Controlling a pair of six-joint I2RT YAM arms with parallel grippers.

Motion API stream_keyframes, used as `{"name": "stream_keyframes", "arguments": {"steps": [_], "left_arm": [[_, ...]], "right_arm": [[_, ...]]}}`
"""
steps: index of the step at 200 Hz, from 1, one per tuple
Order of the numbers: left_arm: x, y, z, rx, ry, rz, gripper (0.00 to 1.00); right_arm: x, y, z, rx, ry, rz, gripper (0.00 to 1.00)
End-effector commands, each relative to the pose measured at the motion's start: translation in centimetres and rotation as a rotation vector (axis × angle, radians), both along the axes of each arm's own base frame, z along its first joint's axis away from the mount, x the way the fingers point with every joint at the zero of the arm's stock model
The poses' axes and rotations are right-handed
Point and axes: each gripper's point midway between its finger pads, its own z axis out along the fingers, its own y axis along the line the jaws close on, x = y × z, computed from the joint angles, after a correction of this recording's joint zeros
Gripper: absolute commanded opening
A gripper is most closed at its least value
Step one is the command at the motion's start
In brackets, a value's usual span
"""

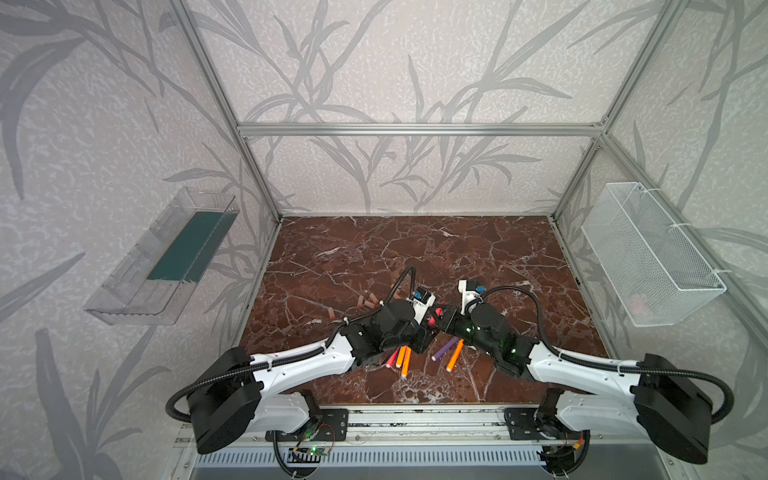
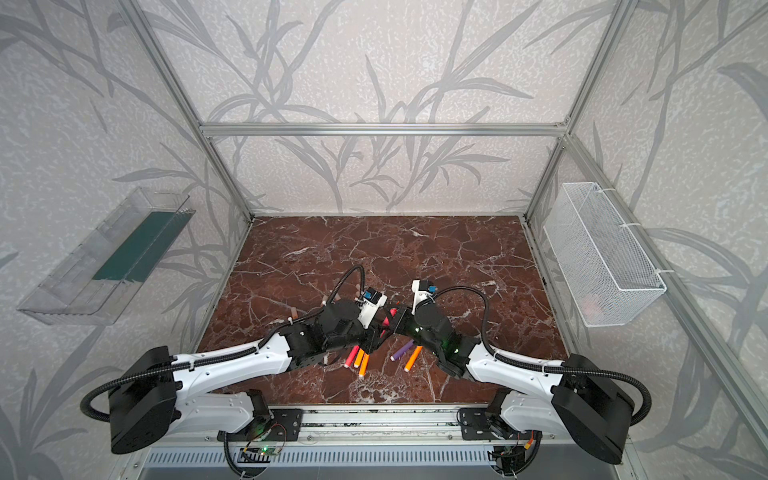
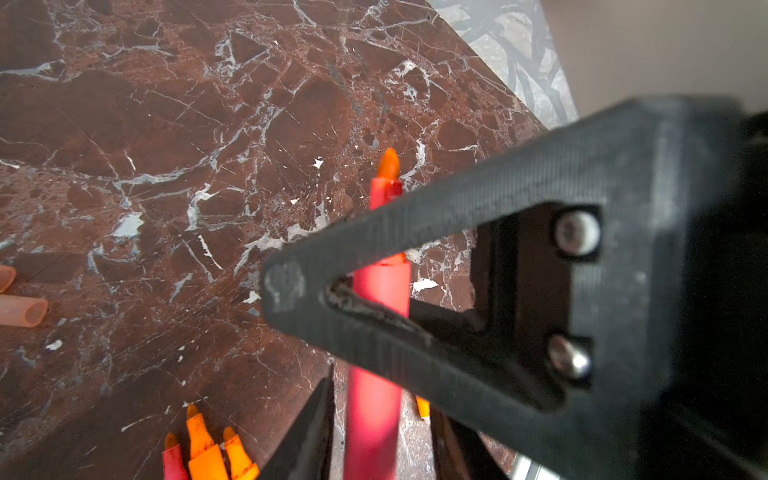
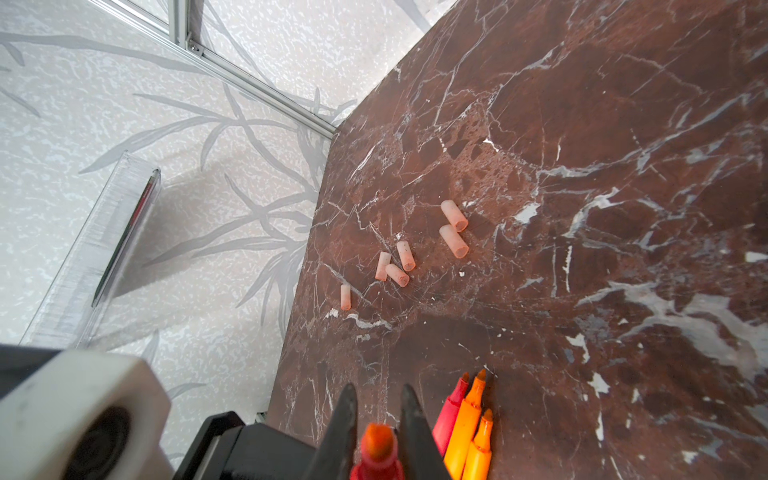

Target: Insert the pens into the pen caps

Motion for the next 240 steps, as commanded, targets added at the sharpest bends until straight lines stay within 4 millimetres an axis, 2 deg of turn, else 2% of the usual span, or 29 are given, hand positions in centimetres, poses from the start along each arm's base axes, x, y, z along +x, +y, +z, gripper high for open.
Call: {"name": "stream_keyframes", "arguments": {"steps": [1, 88, 123, 171, 209, 228, 240], "left_arm": [[0.2, -0.1, 0.2, -0.014, -0.027, 0.000, 0.39], [0.4, -0.5, -0.4, -0.021, -0.028, -0.004, 0.40], [0.4, -0.4, -0.3, -0.032, -0.039, -0.003, 0.35], [0.2, -0.6, -0.4, -0.044, -0.039, -0.018, 0.35], [0.3, -0.8, -0.4, -0.044, -0.041, -0.020, 0.27], [0.3, -0.8, -0.4, -0.044, -0.041, -0.020, 0.19], [0.4, -0.7, -0.4, -0.041, -0.042, -0.015, 0.10]], "right_arm": [[0.0, -0.3, 1.1, 0.043, -0.027, -0.027, 0.00], [-0.5, -0.4, 1.4, 0.110, -0.030, -0.038, 0.00], [-0.5, -0.8, 1.1, 0.132, -0.022, -0.062, 0.00], [-0.7, -0.4, 1.6, 0.177, -0.022, -0.051, 0.00], [-1.1, 0.5, 2.0, 0.184, -0.029, -0.028, 0.00], [-1.0, 1.0, 1.9, 0.180, -0.026, -0.022, 0.00], [-1.0, 1.2, 1.7, 0.173, -0.020, -0.018, 0.00]]}}
